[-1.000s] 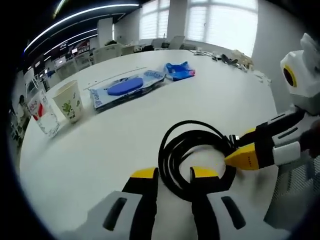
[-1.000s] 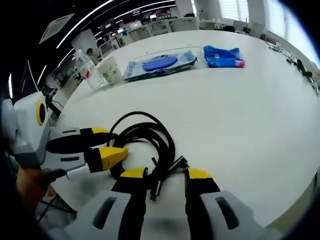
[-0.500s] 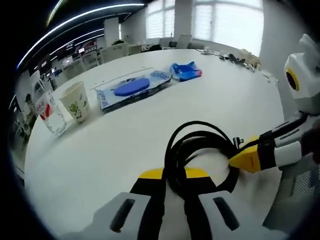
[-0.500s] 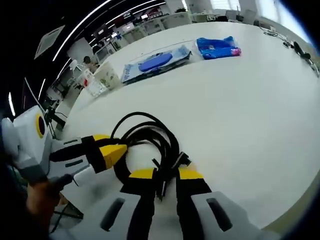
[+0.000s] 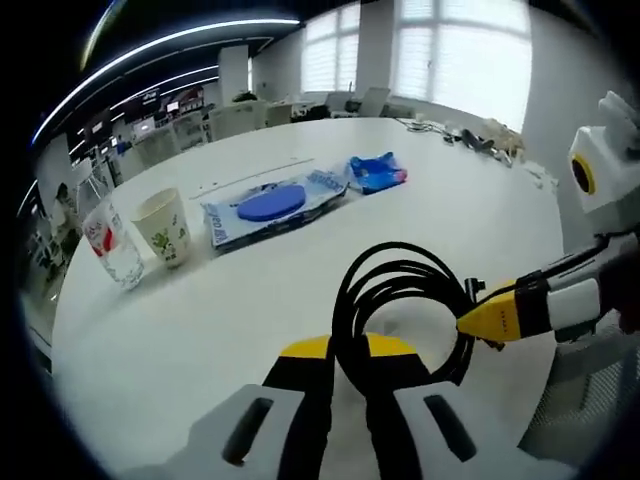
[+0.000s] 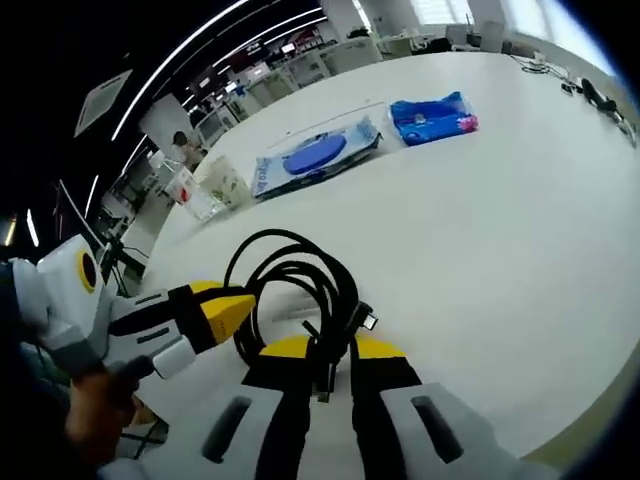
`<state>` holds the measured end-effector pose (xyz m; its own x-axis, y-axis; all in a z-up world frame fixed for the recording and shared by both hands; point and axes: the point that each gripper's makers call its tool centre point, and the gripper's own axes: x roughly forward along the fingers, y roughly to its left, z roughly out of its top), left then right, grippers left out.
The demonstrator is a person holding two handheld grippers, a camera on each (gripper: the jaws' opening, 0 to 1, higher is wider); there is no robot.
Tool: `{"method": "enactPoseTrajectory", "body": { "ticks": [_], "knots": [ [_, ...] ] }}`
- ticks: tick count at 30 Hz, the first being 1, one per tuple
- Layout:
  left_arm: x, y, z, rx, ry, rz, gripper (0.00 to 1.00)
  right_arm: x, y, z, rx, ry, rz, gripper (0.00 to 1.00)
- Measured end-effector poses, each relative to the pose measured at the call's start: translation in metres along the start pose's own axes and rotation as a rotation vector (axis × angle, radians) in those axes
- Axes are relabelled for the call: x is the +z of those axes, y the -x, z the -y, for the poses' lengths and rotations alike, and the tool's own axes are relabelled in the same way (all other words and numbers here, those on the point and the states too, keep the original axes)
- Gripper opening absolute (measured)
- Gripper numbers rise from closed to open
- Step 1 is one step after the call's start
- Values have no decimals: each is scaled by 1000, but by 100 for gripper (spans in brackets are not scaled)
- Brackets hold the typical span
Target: Arrange the tabletop items into an orderly group along one side of the table until the central work area is clear of visible clutter.
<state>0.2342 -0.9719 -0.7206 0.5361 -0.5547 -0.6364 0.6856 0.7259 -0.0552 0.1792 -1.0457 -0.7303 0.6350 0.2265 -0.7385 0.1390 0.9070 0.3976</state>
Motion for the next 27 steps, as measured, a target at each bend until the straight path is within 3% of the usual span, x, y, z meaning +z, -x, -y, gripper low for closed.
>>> {"method": "enactPoseTrajectory", "body": {
  "ticks": [7, 15, 27],
  "knots": [
    [16, -4, 5, -7, -12, 12, 6, 18, 8, 7, 0, 10, 24, 10],
    [23, -16, 21, -42, -7, -14, 7, 36, 14, 25, -25, 39, 29, 10],
    [39, -41, 35, -75, -59, -39, 7, 58, 7, 53, -59, 67, 26, 9]
  ]
}}
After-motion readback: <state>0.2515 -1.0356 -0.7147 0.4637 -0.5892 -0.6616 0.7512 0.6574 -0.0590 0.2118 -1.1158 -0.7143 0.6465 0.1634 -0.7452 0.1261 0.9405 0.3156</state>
